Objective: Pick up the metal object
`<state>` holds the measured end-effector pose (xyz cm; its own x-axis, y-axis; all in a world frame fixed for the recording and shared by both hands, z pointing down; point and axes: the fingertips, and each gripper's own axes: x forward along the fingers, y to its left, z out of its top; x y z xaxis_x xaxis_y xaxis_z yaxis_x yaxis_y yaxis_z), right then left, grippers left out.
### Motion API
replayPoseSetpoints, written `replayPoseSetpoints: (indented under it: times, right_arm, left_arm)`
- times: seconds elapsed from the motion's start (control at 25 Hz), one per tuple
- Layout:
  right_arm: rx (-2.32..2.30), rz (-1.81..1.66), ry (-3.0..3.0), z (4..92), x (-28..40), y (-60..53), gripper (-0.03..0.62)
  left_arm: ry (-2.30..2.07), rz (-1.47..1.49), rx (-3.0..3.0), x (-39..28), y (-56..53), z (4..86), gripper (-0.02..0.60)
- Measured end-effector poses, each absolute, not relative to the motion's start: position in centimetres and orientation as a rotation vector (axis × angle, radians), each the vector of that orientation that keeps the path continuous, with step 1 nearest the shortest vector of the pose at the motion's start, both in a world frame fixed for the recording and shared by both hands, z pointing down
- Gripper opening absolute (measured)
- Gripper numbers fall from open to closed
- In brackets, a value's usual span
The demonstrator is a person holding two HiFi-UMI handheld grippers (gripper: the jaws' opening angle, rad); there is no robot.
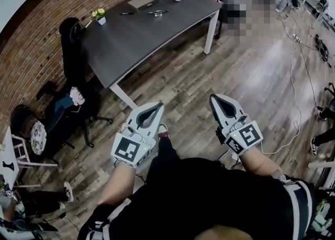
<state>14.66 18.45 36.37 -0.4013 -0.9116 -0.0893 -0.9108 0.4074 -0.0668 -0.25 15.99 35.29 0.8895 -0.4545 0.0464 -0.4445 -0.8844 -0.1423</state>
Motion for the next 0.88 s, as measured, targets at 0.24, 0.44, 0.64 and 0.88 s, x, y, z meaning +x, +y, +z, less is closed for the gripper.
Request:
replayPoseSetpoints:
  times: [0.24, 0.44, 0.64, 0.88]
  right_arm:
    - [-1.722, 0.010, 2.578, 37.5, 12.9, 3.6, -0.005]
    - [-1.766, 0.073, 2.621, 34.8, 11.5, -9.0, -0.005]
    - [-1.748, 0.110, 2.669, 34.1, 10.9, -18.9, -0.005]
    - [-1.696, 0.174, 2.787, 35.6, 11.1, -27.7, -0.003]
  left_arm:
    - [0.691, -0.085, -2.969, -1.9, 0.2, 37.5, 0.006]
    - [0.657, -0.058, -2.985, -3.6, -12.1, 34.5, 0.007]
    - [0.721, -0.006, -2.971, -4.5, -20.9, 33.2, 0.006]
    - [0.876, -0.028, -2.940, -4.9, -27.1, 33.8, 0.006]
